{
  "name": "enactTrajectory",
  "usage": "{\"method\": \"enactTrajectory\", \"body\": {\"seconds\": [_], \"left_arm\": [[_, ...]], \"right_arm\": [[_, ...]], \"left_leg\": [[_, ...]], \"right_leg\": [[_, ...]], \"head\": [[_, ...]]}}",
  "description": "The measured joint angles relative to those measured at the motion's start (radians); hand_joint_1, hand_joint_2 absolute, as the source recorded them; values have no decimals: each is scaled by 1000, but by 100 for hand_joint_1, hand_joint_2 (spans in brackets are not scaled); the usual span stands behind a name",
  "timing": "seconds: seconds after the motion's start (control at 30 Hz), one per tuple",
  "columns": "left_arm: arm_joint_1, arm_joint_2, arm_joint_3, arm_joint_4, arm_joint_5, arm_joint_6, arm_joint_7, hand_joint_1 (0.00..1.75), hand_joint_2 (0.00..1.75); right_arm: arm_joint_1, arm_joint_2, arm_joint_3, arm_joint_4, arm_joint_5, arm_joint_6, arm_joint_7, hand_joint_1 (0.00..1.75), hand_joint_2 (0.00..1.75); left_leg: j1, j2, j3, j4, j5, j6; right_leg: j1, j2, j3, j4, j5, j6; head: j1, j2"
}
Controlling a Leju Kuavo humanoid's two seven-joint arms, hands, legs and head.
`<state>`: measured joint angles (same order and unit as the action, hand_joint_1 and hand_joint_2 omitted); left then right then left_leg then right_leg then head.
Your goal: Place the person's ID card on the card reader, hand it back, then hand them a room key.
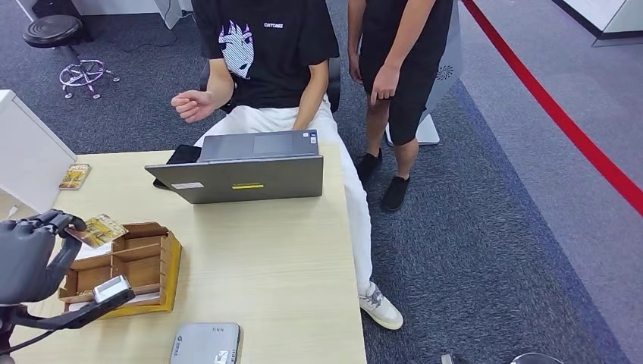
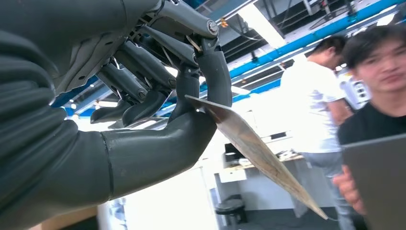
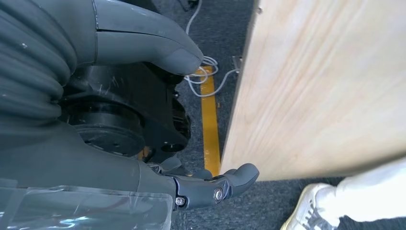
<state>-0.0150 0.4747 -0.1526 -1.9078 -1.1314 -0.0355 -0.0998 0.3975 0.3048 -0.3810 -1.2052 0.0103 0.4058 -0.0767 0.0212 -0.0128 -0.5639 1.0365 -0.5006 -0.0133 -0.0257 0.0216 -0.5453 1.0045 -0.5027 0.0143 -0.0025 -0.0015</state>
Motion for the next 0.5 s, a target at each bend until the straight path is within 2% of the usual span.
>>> {"method": "enactTrajectory", "body": {"seconds": [0.2,0.5], "left_arm": [[-88,24,18,89,1,-23,22,175,175],[-127,31,37,166,-2,-49,57,175,175]], "right_arm": [[-18,0,-17,28,31,23,-11,0,175],[-25,0,-25,43,18,26,10,0,175]], "left_leg": [[0,0,0,0,1,0],[0,1,0,0,1,0]], "right_leg": [[0,0,0,0,0,0],[0,1,0,0,0,0]], "head": [[0,0],[0,0]]}}
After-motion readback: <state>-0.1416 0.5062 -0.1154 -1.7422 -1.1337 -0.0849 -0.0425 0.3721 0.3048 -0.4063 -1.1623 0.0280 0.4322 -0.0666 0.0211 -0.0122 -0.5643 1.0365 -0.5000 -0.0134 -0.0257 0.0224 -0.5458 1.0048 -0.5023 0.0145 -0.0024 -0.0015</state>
